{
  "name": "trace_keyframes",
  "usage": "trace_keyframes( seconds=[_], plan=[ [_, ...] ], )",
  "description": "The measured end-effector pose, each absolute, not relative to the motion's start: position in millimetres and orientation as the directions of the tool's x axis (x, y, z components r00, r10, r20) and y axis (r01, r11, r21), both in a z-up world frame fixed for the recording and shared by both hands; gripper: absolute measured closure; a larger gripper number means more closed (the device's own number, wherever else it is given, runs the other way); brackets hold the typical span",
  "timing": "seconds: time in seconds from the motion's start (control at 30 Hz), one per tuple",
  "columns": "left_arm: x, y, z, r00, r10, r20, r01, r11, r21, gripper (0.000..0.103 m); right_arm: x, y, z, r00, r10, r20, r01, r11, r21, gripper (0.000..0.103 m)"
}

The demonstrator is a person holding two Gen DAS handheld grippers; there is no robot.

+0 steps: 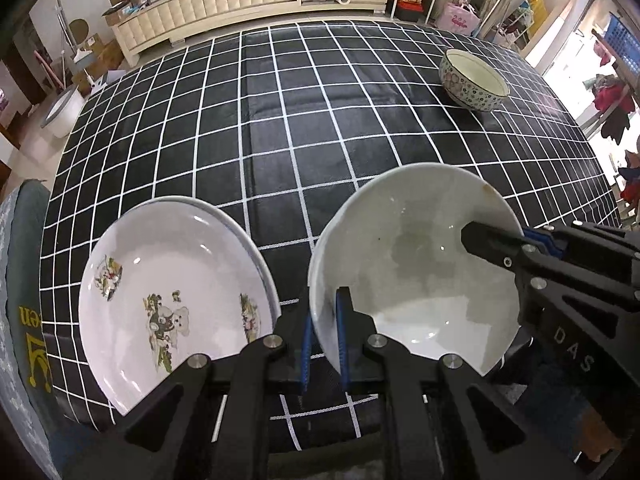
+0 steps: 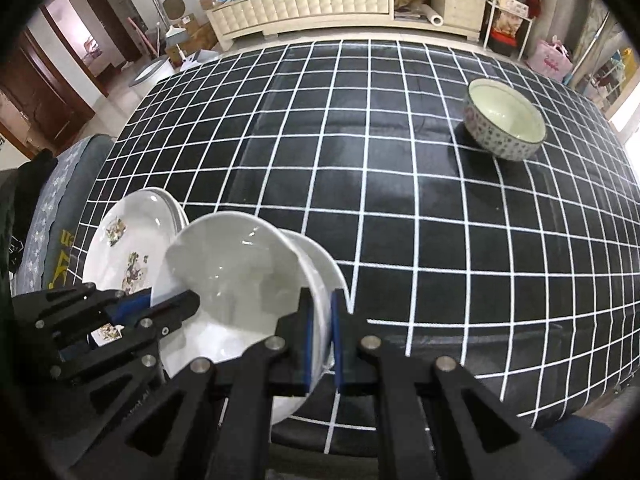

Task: Organize plates and bowls
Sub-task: 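Lower the plain white bowl into the red-logo bowl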

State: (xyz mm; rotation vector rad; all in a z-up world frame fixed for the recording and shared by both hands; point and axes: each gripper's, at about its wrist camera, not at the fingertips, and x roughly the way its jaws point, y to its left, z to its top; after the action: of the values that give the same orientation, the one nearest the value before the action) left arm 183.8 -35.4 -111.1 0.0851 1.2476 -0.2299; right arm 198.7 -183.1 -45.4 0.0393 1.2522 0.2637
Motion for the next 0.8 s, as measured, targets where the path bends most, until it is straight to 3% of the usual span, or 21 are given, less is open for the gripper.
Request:
trace_keyframes(
  seconds=[0.8],
  plan=[
    [191, -42, -128, 0.293, -0.093, -0.952, 0.229, 0.973, -0.025, 0.094, 204, -181, -61, 0.234, 0.216, -0.948, -0.177, 0.968, 0.177, 0.091]
  ],
)
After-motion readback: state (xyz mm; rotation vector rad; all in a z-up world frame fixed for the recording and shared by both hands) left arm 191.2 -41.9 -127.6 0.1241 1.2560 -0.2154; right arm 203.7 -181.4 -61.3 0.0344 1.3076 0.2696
